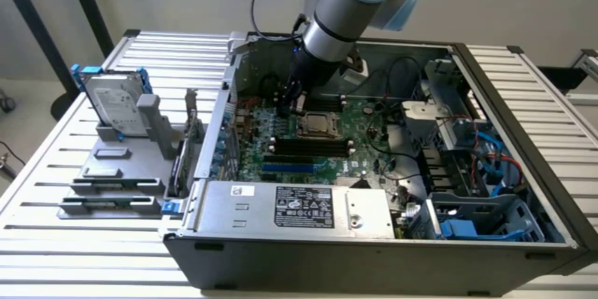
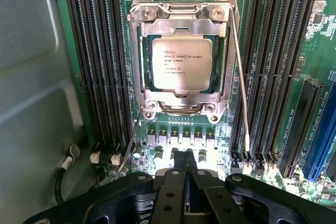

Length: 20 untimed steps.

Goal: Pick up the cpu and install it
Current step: 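Install the first cpu locking lever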

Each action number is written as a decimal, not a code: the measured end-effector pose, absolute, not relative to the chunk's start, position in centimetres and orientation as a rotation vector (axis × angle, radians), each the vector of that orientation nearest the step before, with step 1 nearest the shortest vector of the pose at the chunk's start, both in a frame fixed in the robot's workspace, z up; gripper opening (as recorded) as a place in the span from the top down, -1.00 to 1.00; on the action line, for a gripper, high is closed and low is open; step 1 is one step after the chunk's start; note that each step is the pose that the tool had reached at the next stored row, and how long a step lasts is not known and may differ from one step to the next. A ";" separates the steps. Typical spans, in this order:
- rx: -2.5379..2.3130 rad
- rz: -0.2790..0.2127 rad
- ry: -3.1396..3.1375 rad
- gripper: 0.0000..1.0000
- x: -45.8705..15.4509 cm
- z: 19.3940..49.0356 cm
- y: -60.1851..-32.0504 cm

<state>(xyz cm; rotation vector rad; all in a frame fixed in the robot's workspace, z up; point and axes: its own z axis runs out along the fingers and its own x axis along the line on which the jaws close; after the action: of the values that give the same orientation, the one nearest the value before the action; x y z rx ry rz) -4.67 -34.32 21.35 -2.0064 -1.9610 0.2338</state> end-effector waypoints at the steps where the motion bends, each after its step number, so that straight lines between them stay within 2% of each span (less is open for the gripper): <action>1: -2.006 0.234 -1.961 0.79 -4.7 21.4 -34.3; 20: -2.091 0.208 -1.866 0.79 -5.9 21.6 -34.3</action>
<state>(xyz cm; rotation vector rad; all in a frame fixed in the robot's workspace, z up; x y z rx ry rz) -5.90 -34.30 21.58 -2.0908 -1.8662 0.2084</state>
